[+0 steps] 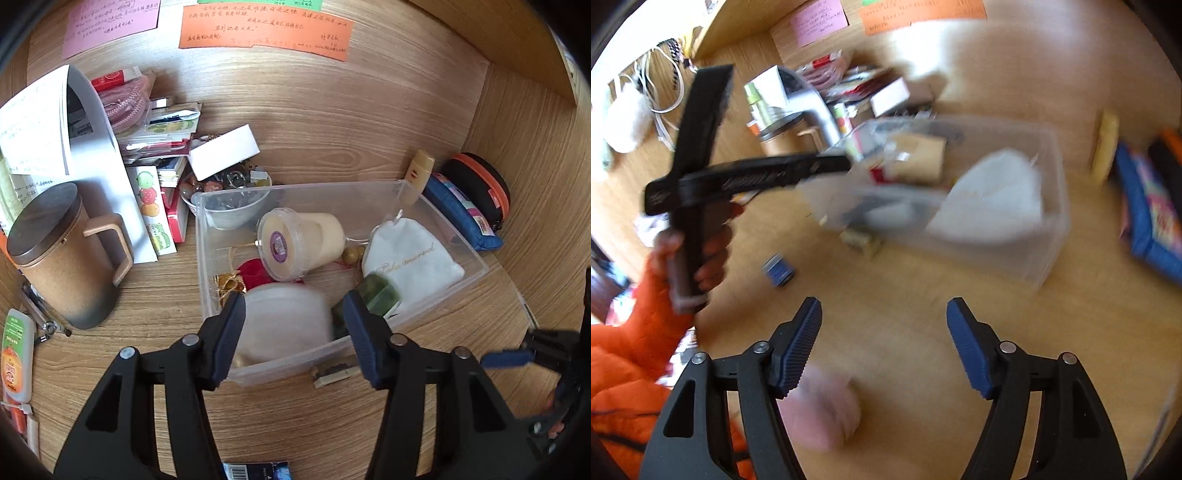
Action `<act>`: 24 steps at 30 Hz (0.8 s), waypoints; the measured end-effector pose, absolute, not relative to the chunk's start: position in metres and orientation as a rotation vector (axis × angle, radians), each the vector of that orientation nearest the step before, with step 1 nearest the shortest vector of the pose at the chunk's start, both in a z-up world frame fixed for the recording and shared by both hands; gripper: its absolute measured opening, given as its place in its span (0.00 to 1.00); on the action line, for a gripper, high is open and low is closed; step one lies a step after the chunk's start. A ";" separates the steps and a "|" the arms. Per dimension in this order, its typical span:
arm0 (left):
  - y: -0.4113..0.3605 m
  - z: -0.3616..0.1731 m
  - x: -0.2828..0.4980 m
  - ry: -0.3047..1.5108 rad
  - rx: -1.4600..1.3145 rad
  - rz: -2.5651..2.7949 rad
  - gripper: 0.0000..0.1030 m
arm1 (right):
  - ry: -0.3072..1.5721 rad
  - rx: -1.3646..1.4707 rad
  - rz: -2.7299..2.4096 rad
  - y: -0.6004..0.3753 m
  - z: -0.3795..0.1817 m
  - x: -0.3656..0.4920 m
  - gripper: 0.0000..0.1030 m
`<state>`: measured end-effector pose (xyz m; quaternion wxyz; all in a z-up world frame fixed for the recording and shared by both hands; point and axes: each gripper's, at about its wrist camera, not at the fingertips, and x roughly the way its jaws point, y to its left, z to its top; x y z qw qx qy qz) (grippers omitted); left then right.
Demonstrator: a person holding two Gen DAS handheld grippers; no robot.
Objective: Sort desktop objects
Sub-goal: 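Grasp the blue card packet with left gripper while right gripper holds the pink container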
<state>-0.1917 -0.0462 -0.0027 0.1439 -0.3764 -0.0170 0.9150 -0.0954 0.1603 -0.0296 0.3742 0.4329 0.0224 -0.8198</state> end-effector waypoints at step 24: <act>-0.049 -0.020 -0.121 -0.039 -1.134 2.609 0.53 | 0.226 1.045 -2.073 0.128 -0.045 -0.008 0.70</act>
